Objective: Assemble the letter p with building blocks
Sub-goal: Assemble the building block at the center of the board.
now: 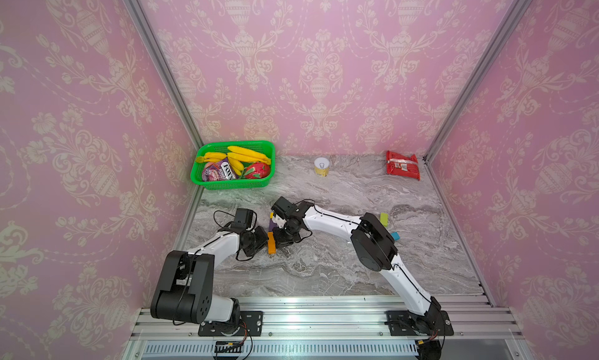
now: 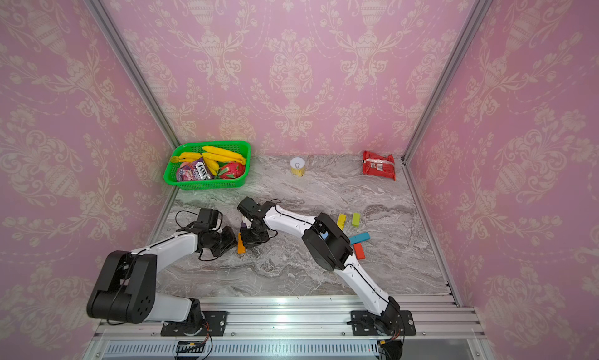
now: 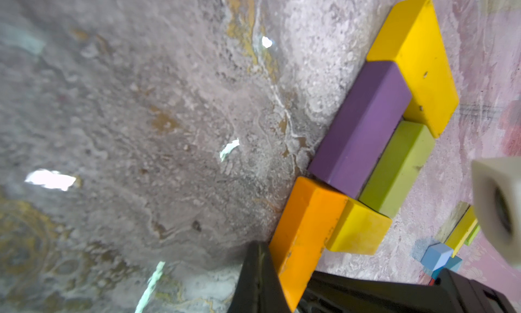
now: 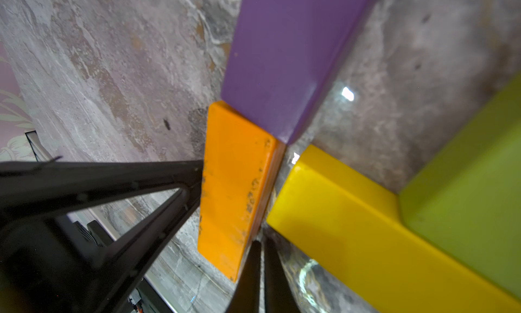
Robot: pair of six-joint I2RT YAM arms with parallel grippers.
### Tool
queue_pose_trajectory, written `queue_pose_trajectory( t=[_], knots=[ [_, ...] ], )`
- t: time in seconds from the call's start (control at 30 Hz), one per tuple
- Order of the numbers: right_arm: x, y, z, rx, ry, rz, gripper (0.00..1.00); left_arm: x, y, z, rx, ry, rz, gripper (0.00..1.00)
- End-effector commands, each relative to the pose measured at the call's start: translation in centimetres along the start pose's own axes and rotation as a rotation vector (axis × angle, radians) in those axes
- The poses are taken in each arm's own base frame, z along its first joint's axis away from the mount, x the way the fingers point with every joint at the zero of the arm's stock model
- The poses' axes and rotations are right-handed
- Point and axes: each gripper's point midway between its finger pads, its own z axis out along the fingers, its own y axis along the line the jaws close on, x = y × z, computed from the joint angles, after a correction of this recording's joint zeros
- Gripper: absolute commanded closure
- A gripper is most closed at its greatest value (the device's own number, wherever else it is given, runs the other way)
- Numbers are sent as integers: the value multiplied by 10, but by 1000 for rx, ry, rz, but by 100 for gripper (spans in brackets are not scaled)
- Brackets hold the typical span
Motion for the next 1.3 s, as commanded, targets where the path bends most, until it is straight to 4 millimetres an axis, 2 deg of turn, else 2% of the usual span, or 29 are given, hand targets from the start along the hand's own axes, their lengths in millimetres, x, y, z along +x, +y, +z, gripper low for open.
queue_pose_trajectory(
  t=[0.0, 1.27],
  knots=[
    [7, -6, -5, 34, 7, 20, 90, 6, 22, 7, -81, 24, -6, 100],
    [1, -5, -6, 37, -3, 19, 91, -8, 21, 13, -84, 18, 1, 100]
  ],
)
